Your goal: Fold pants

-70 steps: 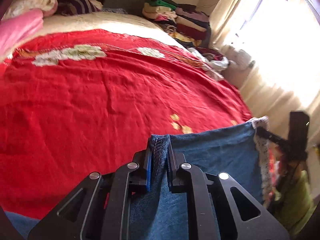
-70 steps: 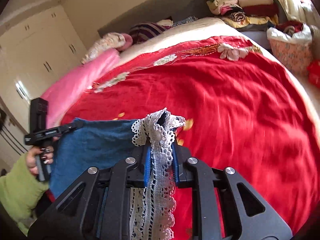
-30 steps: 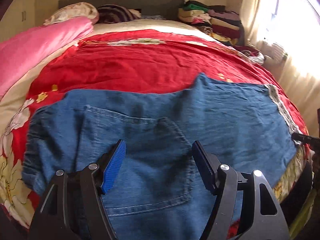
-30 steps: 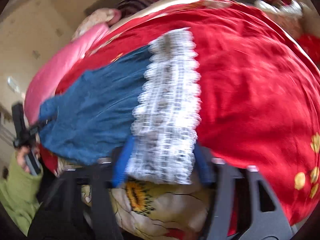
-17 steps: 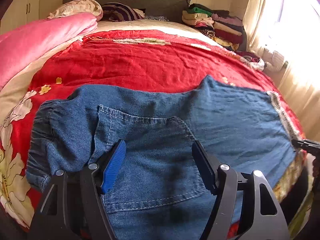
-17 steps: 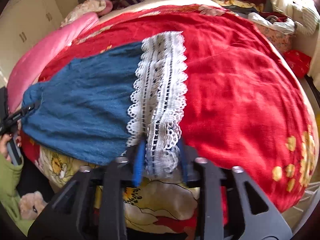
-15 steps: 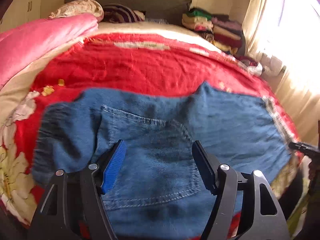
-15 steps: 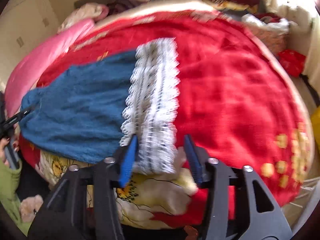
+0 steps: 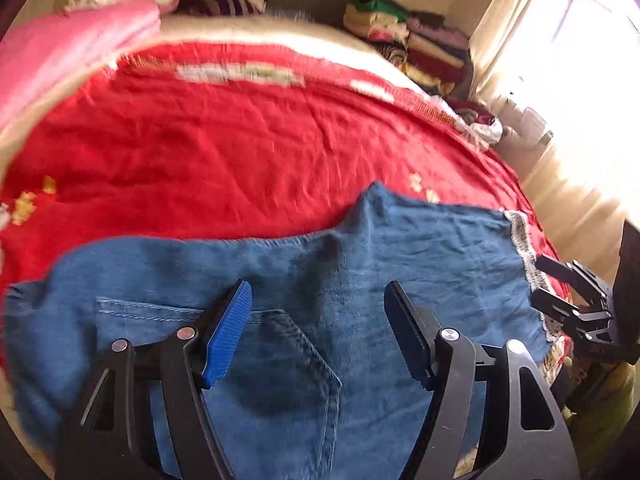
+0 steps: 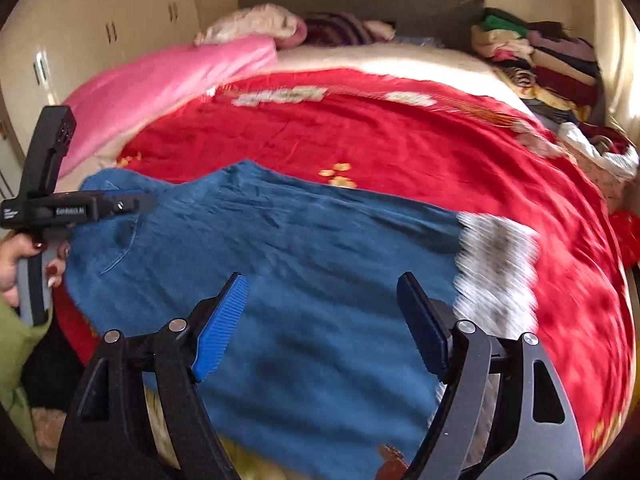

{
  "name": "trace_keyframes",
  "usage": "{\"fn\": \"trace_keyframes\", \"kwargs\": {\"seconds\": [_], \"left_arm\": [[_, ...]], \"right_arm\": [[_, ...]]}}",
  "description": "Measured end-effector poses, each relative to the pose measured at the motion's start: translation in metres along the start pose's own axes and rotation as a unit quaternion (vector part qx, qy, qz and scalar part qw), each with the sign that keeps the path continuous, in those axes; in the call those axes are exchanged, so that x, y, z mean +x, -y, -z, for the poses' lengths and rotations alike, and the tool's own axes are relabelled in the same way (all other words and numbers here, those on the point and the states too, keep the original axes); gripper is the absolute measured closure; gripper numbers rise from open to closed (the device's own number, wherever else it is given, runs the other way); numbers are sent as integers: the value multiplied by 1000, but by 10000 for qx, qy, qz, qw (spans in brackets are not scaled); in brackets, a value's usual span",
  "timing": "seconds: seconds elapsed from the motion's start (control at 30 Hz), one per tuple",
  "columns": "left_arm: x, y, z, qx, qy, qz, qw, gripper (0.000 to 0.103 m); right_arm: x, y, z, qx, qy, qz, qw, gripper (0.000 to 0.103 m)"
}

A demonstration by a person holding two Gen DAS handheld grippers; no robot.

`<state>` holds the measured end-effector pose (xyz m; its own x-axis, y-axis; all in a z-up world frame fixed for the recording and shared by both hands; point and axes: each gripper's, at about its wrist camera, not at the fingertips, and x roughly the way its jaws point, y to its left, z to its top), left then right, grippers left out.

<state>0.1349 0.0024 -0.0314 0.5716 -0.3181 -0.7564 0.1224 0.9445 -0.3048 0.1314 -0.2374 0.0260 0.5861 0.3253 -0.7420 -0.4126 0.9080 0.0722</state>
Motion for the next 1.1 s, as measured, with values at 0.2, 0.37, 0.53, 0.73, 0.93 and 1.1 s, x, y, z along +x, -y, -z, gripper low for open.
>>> {"fn": "trace_keyframes", "kwargs": {"seconds": [0.2, 0.37, 0.53, 0.73, 0.93, 1.1], "left_arm": [[11, -20, -2, -152, 185, -444, 9987, 35], [12, -34, -1, -211, 294, -509, 9980, 45], [6, -31, -2, -146, 388, -547, 9976, 42], [-33, -8, 6, 286, 648, -575, 9958, 29], [-56, 16, 32, 599, 658, -443, 9950, 28], [-49, 32, 59, 923, 271, -386, 9946, 7]], "right_arm": [[56, 16, -9, 19, -655, 894, 9938, 18], [50, 53, 8, 780, -542, 686, 9931, 17], [40, 52, 11, 920, -387, 563, 9934, 16], [-14, 51, 17, 1465, 195, 100, 9890, 12], [-45, 17, 35, 1166, 295, 29, 9927, 10], [-42, -4, 53, 973, 55, 66, 9952, 9]]}}
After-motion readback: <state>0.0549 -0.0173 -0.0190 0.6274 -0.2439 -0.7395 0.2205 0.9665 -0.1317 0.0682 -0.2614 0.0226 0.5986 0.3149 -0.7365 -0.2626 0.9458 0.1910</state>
